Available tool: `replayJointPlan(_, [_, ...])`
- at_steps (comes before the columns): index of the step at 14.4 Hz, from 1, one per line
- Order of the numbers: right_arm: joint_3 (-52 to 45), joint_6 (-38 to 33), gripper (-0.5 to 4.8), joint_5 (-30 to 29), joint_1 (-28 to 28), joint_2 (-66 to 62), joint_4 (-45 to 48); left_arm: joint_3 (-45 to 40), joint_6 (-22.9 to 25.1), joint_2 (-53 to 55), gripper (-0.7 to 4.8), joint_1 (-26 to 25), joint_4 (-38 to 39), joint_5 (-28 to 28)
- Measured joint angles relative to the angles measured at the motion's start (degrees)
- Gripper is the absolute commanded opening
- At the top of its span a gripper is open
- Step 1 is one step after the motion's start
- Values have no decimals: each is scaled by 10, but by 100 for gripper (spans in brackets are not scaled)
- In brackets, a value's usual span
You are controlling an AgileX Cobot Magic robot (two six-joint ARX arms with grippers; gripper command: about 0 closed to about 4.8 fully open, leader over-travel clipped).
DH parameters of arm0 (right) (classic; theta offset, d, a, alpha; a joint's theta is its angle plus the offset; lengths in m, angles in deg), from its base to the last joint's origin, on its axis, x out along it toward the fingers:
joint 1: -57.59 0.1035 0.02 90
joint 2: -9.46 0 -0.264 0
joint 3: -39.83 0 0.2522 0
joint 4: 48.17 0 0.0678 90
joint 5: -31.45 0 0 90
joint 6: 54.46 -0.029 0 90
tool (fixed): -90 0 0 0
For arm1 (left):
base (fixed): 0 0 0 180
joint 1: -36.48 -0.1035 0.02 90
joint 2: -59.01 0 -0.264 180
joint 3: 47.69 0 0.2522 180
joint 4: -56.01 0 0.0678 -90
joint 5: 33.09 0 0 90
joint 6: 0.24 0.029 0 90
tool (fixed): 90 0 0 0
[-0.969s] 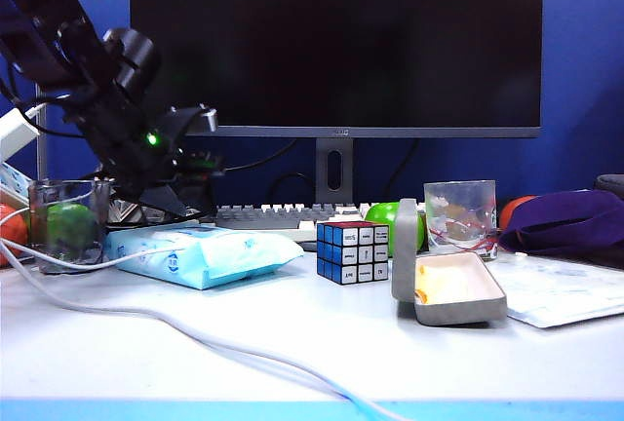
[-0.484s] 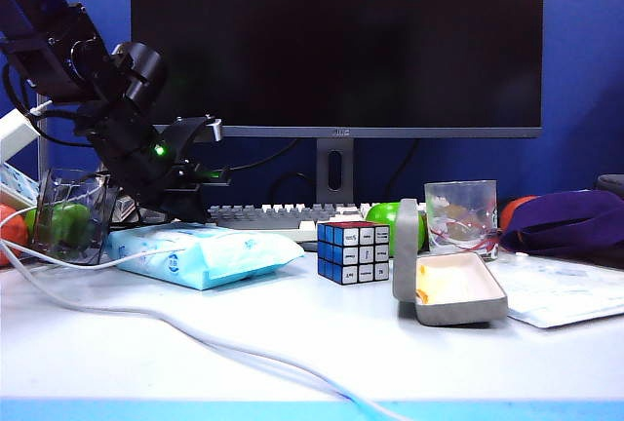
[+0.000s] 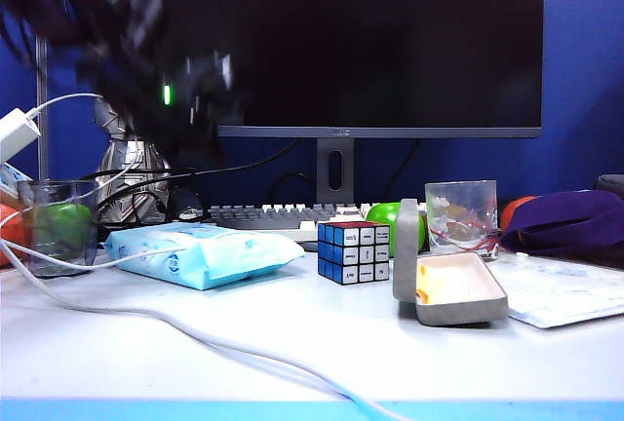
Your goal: Pick up the glasses, fold the temples of the glasses, place the glasses into the glasses case, and finally close the glasses case.
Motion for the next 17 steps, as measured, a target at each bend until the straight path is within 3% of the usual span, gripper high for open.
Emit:
replayJointPlan(1, [0,0,-1,0,0,0,0,0,-5,-21,-5,1,0,2])
replayJointPlan(4, [0,0,-1,0,0,0,0,0,-5,-41,345,0,23,-28])
replayJointPlan(6, [0,0,-1,0,0,0,0,0,17,-24,344,0,65,-36])
replayJointPlan(8, [0,0,-1,0,0,0,0,0,-3,6,342,0,68,-45])
replayJointPlan(13, [0,0,-1,0,0,0,0,0,18,74,335,0,-5,-111])
replayJointPlan(17, [0,0,-1,0,0,0,0,0,18,101,335,0,-43,-121])
